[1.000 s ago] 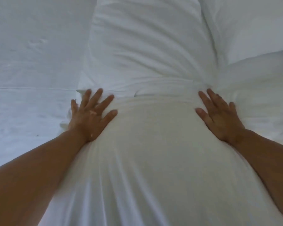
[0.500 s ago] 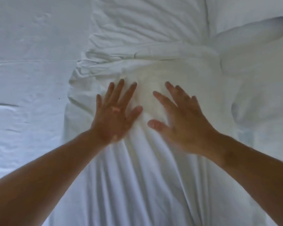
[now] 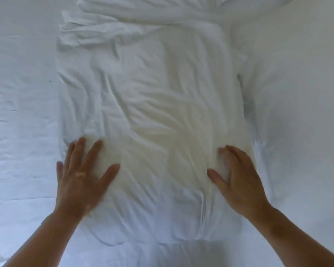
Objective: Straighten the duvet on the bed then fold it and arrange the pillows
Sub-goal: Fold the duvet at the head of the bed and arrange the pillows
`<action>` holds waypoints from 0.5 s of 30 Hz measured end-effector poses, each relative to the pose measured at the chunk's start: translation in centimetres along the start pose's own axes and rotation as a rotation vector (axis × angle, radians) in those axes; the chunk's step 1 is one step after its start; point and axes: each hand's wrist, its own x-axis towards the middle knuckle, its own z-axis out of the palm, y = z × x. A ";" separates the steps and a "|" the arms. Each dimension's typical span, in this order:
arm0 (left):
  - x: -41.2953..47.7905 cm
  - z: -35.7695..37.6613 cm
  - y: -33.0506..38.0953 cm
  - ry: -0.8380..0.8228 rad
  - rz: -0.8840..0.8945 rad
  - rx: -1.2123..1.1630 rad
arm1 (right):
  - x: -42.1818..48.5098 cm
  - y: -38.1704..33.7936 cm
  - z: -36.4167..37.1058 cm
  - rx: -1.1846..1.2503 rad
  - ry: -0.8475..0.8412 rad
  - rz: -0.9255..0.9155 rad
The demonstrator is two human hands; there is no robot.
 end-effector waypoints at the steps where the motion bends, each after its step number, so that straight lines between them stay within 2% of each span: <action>1: -2.4 0.0 0.0 0.012 -0.034 -0.055 | -2.6 0.3 0.3 0.005 0.025 0.037; 4: -7.7 0.0 0.9 0.032 -0.196 -0.234 | -8.1 0.6 1.7 0.082 0.080 0.142; 7: -11.1 0.2 1.3 0.063 -0.295 -0.316 | -11.8 0.3 2.3 0.214 0.050 0.257; 11: -14.8 1.4 0.2 0.064 -0.391 -0.369 | -15.4 0.5 4.1 0.261 0.063 0.253; 15: -18.0 3.9 0.1 0.131 -0.391 -0.334 | -16.4 1.2 6.5 0.407 0.193 0.250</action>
